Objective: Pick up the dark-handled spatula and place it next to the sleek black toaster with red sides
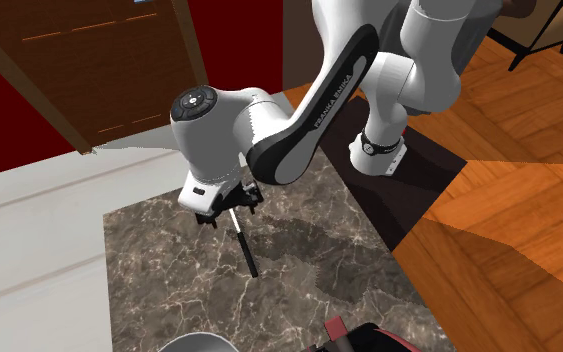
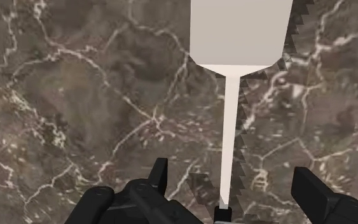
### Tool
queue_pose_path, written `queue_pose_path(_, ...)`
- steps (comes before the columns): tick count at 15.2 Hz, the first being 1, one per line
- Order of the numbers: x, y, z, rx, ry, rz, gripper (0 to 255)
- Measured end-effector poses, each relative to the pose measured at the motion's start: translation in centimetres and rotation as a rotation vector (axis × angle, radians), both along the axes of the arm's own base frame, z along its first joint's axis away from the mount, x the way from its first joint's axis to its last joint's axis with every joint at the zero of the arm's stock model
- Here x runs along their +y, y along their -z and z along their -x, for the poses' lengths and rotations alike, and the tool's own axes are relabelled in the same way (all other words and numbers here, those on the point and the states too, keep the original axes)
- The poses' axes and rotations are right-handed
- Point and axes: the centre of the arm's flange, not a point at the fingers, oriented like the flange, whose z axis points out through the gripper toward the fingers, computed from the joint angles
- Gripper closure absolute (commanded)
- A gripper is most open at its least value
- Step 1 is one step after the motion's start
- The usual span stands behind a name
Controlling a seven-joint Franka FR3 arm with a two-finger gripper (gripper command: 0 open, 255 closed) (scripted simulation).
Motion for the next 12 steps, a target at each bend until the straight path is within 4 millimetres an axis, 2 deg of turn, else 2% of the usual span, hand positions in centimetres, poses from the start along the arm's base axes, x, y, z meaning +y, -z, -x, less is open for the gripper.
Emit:
queue_pose_path(6,0.09,0.23,-0.01,0.0,0.0,0.0,0)
queue_pose_path(7,0.09,0.23,-0.01,0.0,0.0,0.0,255)
queue_pose_path(12,0.09,0.23,-0.01,0.0,0.0,0.0,255)
